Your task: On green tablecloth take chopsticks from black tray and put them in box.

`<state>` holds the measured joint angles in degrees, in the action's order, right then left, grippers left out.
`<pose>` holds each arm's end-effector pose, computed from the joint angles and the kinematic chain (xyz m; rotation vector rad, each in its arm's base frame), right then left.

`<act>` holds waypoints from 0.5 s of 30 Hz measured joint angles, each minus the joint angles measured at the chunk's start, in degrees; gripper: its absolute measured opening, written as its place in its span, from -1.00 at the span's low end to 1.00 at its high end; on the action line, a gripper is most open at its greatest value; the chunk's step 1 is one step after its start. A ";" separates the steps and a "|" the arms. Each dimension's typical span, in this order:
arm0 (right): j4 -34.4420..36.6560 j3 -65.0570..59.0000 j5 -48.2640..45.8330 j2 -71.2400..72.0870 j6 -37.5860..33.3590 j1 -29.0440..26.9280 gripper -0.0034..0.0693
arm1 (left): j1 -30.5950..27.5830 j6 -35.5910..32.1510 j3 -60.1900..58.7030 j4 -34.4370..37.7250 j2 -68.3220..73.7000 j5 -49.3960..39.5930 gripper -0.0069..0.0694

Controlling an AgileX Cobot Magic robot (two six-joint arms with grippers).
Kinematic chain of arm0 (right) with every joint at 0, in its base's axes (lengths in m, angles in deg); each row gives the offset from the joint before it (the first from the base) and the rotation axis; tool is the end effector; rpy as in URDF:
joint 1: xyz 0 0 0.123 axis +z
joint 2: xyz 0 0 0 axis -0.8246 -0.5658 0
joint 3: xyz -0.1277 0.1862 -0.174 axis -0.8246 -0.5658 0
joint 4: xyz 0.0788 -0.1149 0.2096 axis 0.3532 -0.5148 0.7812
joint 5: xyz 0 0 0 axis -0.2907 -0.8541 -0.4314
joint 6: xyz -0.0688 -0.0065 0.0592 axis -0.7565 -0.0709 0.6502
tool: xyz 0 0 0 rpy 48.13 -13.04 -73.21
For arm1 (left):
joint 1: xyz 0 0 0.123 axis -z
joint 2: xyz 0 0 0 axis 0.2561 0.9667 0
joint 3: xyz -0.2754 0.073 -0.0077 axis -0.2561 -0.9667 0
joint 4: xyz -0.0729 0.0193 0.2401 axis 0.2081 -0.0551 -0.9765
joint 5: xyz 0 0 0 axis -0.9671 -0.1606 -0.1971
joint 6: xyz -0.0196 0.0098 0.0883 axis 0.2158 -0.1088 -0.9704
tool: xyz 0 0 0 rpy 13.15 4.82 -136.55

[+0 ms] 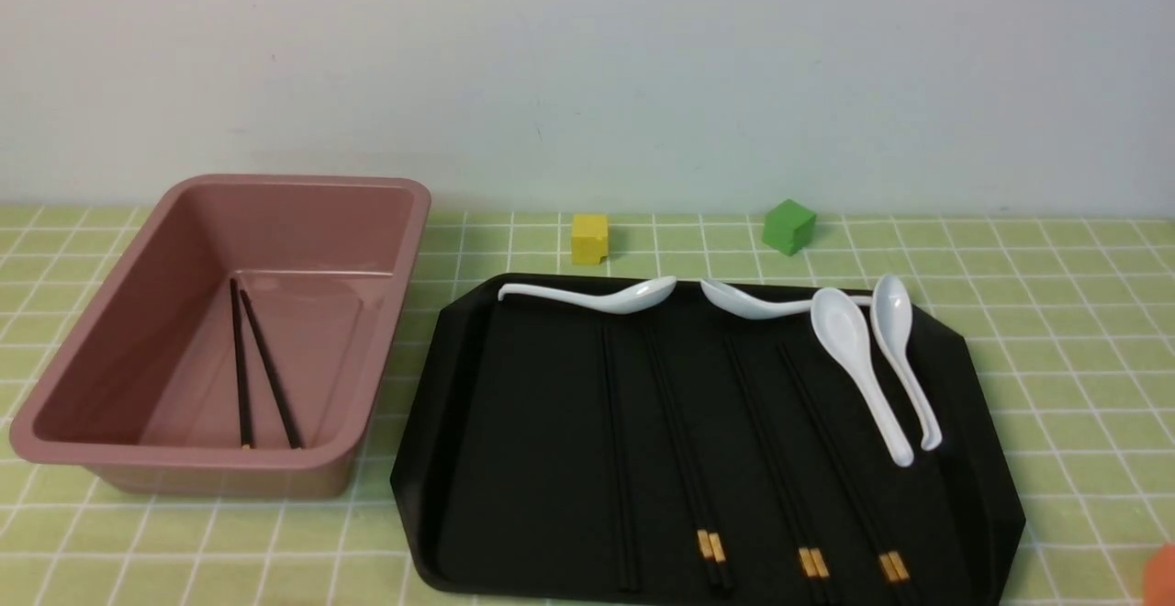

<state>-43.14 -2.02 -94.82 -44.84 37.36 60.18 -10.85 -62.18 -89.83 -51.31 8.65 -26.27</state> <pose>0.0525 0.0046 0.1747 -0.0815 1.8558 0.0566 0.0508 -0.0128 0.1686 0.0144 1.8982 -0.2304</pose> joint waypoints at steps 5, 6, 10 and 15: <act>0.00 0.00 0.00 0.00 0.00 0.00 -0.25 | 0.00 0.00 0.00 -0.10 0.00 0.00 -0.76; 0.00 0.00 0.00 0.00 0.00 0.00 -0.25 | 0.00 0.00 0.00 -0.10 0.00 0.00 -0.76; 0.00 0.00 0.00 0.00 0.00 0.00 -0.25 | 0.00 0.00 0.00 -0.10 0.00 0.00 -0.75; 0.00 0.00 0.00 0.00 0.00 0.00 -0.25 | 0.00 0.00 0.00 -0.10 0.00 0.00 -0.75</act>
<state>-43.14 -2.02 -94.82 -44.84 37.36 60.18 -10.85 -62.18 -89.83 -51.41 8.65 -26.27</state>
